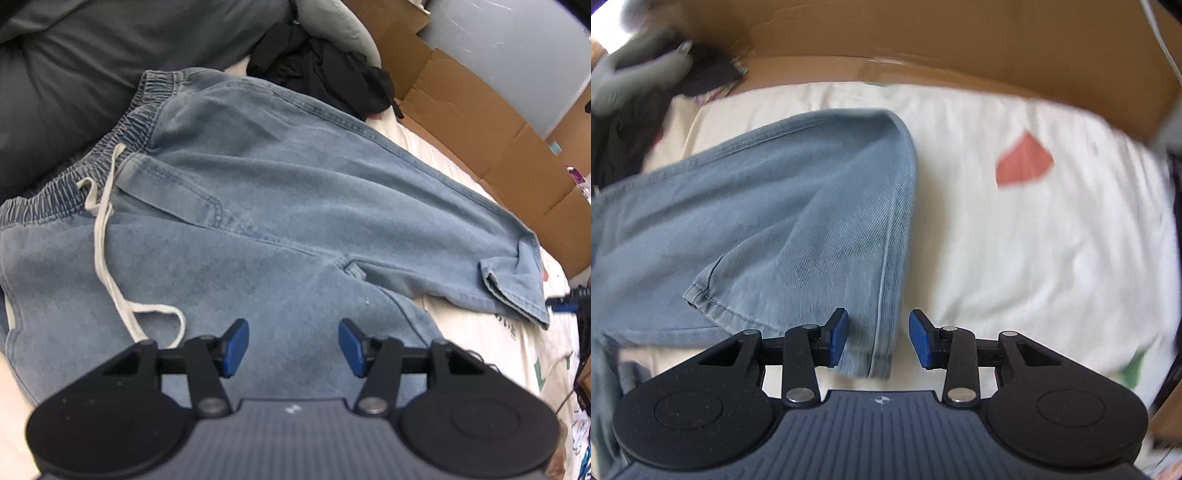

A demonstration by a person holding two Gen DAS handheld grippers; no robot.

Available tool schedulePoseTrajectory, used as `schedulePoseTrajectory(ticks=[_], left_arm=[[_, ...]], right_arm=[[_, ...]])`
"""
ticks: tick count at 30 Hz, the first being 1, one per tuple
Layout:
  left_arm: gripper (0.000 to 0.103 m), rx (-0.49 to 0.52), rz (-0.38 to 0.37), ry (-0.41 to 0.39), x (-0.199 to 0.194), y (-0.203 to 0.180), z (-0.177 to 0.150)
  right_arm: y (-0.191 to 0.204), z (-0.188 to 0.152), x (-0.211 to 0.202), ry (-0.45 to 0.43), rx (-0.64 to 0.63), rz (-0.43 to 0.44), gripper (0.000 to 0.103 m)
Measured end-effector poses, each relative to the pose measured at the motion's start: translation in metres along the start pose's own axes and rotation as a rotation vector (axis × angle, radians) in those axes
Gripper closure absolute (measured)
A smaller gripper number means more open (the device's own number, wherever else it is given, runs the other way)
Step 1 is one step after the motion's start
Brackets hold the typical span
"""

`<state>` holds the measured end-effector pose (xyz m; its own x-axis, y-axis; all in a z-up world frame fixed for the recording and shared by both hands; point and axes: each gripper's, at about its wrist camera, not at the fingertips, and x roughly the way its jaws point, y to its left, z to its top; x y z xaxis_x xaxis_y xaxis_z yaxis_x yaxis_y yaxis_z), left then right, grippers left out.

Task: Fold clothes

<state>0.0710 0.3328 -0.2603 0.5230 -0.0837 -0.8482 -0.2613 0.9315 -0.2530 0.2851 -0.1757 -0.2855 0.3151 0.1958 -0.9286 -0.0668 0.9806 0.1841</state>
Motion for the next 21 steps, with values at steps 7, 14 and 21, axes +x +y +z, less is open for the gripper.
schedulePoseTrajectory(ticks=[7, 14, 21], left_arm=[[0.046, 0.009, -0.001, 0.005, 0.005, -0.006, 0.002], [0.046, 0.022, 0.005, -0.001, 0.0, -0.012, 0.003], [0.046, 0.027, 0.024, -0.004, -0.004, -0.017, 0.003]], right_arm=[[-0.018, -0.029, 0.019, 0.005, 0.183, 0.091, 0.059], [-0.027, -0.036, 0.019, -0.025, 0.206, 0.177, 0.085], [-0.033, -0.005, -0.011, -0.062, 0.001, 0.022, 0.089]])
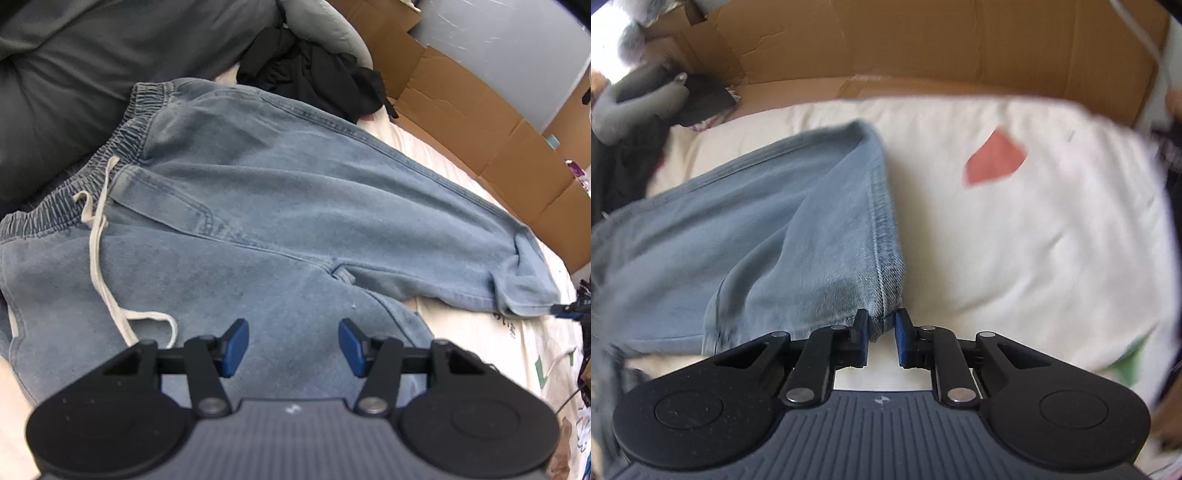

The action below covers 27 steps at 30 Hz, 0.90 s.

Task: Fold clothes

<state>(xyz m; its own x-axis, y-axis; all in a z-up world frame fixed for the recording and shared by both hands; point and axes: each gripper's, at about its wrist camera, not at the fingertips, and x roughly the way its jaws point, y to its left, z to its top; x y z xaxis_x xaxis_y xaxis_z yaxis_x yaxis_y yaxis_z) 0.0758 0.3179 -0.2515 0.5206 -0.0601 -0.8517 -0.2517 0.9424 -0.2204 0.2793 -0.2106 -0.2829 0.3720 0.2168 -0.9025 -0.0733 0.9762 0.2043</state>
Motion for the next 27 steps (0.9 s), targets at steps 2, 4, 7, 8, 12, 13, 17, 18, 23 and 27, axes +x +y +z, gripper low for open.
schedulePoseTrajectory(ticks=[2, 4, 7, 8, 12, 13, 17, 18, 23, 27], left_arm=[[0.046, 0.002, 0.003, -0.002, 0.002, -0.003, 0.001], [0.046, 0.005, 0.005, -0.003, 0.004, -0.006, 0.002], [0.046, 0.012, 0.005, -0.002, 0.008, -0.011, 0.004], [0.046, 0.015, 0.005, -0.002, 0.009, -0.012, 0.004], [0.046, 0.02, 0.011, -0.004, 0.013, -0.014, 0.005], [0.046, 0.019, 0.015, -0.006, 0.015, -0.014, 0.005], [0.046, 0.016, 0.041, -0.03, 0.019, -0.012, 0.013], [0.046, 0.016, 0.046, -0.038, 0.021, -0.012, 0.017], [0.046, 0.046, 0.072, -0.099, 0.031, -0.02, 0.047], [0.046, 0.044, 0.087, -0.158, 0.047, -0.025, 0.082]], right_arm=[[-0.007, 0.015, -0.004, 0.001, -0.05, -0.055, 0.089], [-0.012, 0.03, -0.006, 0.006, -0.113, -0.112, 0.09], [-0.02, 0.053, -0.005, 0.017, -0.197, -0.189, 0.09], [-0.023, 0.059, -0.005, 0.02, -0.219, -0.212, 0.09], [-0.038, 0.085, 0.0, 0.018, -0.274, -0.301, 0.09], [-0.041, 0.091, 0.002, 0.017, -0.282, -0.319, 0.09], [-0.055, 0.111, 0.015, 0.026, -0.317, -0.397, 0.092], [-0.057, 0.116, 0.02, 0.031, -0.326, -0.413, 0.092], [-0.063, 0.134, 0.042, 0.048, -0.384, -0.472, 0.093], [-0.063, 0.148, 0.057, 0.049, -0.435, -0.524, 0.094]])
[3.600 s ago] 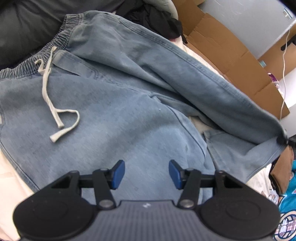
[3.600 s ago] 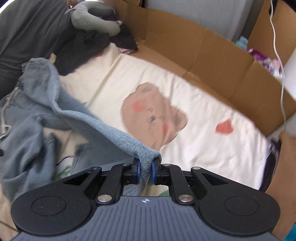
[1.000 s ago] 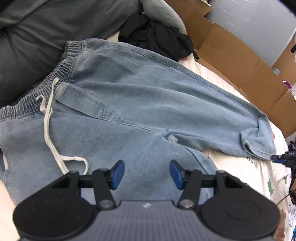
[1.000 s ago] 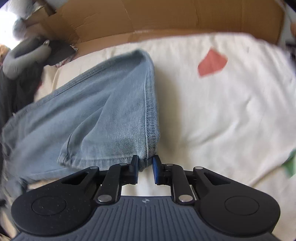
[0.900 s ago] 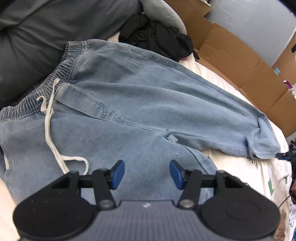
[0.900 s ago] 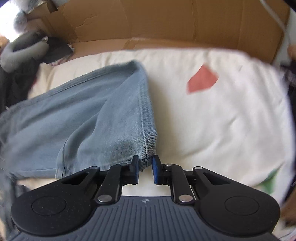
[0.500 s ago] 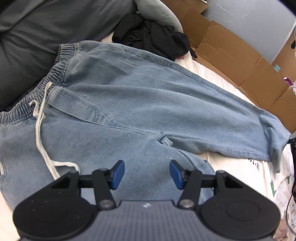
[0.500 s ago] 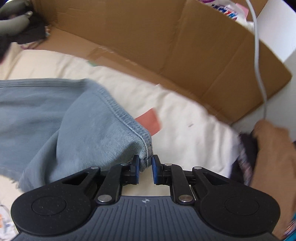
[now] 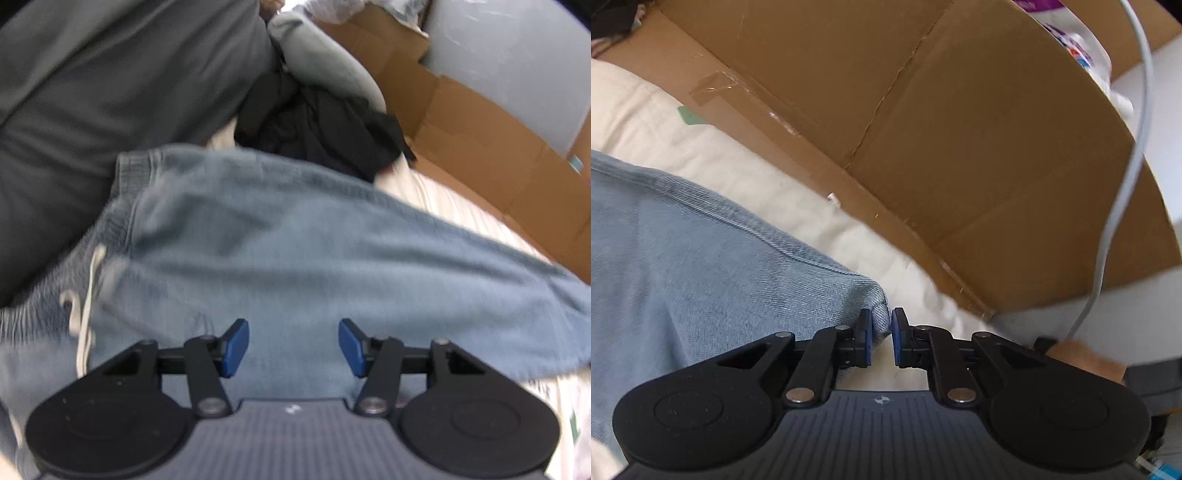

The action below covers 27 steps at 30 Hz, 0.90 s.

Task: Fold clothes

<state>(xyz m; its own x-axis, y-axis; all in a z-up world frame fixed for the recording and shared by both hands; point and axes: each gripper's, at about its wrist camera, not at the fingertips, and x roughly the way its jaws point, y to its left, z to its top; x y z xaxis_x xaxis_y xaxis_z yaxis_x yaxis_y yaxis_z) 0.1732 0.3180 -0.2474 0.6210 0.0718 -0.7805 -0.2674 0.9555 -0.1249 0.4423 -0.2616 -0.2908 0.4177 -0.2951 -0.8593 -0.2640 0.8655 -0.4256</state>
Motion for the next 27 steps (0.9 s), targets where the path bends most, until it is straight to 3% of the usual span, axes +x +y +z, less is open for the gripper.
schedulePoseTrajectory(ticks=[8, 12, 21, 23, 27], left_arm=[[0.047, -0.054, 0.0, -0.069, 0.059, 0.013, 0.059], [0.049, -0.016, 0.008, -0.069, 0.087, 0.006, 0.078], [0.057, 0.075, 0.016, -0.008, 0.147, -0.012, 0.086], [0.063, 0.08, 0.026, 0.009, 0.16, -0.013, 0.086], [0.063, 0.096, 0.036, -0.004, 0.173, -0.018, 0.092]], right_arm=[[0.001, 0.02, 0.014, 0.013, -0.02, -0.069, 0.094], [-0.001, 0.025, 0.018, 0.014, 0.01, -0.099, 0.094], [-0.008, 0.033, 0.022, 0.009, 0.052, -0.128, 0.091], [-0.012, 0.03, 0.02, 0.006, 0.081, -0.115, 0.084], [-0.024, 0.012, 0.002, -0.037, 0.143, -0.056, 0.078]])
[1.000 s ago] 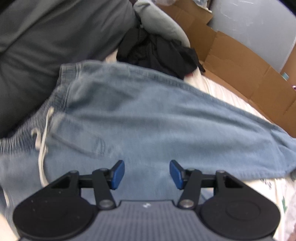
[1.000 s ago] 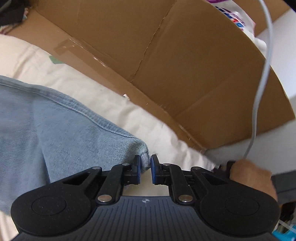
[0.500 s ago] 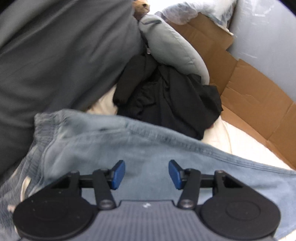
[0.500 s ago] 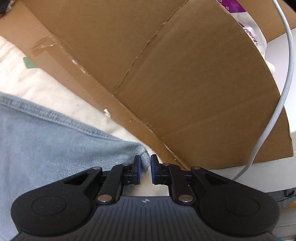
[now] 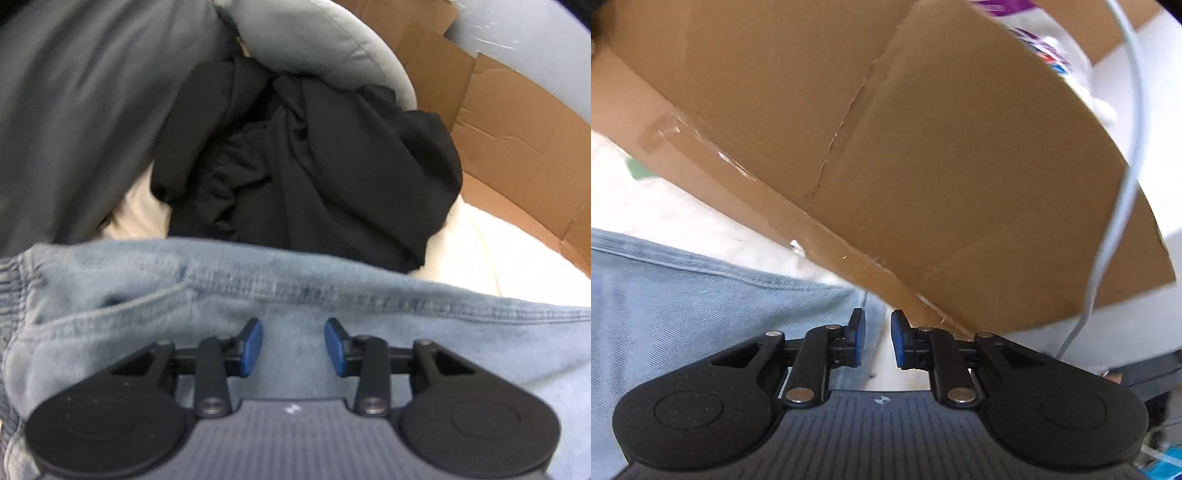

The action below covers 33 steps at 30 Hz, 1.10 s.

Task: Fold clothes

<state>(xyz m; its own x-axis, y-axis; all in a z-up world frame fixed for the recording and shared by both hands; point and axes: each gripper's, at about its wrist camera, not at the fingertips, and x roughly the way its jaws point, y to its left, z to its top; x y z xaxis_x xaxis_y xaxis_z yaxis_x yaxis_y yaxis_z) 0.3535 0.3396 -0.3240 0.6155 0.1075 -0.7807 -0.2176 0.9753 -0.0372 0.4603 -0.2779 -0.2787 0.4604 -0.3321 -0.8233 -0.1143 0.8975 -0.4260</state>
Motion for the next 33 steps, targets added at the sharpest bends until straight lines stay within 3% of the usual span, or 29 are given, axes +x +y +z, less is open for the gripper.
schedulePoseTrajectory(ticks=[3, 9, 16, 19, 22, 24, 28, 33], left_arm=[[0.062, 0.0, 0.01, 0.001, 0.01, -0.002, 0.007], [0.062, 0.006, 0.031, 0.018, 0.024, -0.008, 0.016], [0.063, -0.021, 0.078, 0.059, 0.034, -0.016, 0.029], [0.063, -0.016, 0.087, 0.068, 0.03, -0.017, 0.028], [0.064, -0.02, 0.111, 0.087, 0.018, -0.019, 0.024], [0.067, -0.029, 0.123, 0.098, 0.004, -0.021, 0.021], [0.067, -0.063, 0.118, 0.114, -0.033, -0.024, 0.01], [0.067, -0.079, 0.097, 0.125, -0.092, -0.041, -0.011]], right_arm=[[-0.014, -0.022, -0.017, -0.014, 0.063, 0.069, 0.073], [-0.036, -0.076, -0.048, -0.003, 0.123, 0.188, 0.073], [-0.029, -0.127, -0.07, 0.012, 0.221, 0.296, 0.073], [-0.032, -0.151, -0.071, 0.016, 0.325, 0.379, 0.073], [-0.039, -0.172, -0.069, -0.007, 0.483, 0.467, 0.071], [-0.044, -0.186, -0.062, -0.028, 0.599, 0.509, 0.064], [-0.049, -0.217, -0.052, -0.127, 0.838, 0.605, 0.059], [-0.046, -0.27, -0.019, -0.14, 1.265, 0.793, 0.055]])
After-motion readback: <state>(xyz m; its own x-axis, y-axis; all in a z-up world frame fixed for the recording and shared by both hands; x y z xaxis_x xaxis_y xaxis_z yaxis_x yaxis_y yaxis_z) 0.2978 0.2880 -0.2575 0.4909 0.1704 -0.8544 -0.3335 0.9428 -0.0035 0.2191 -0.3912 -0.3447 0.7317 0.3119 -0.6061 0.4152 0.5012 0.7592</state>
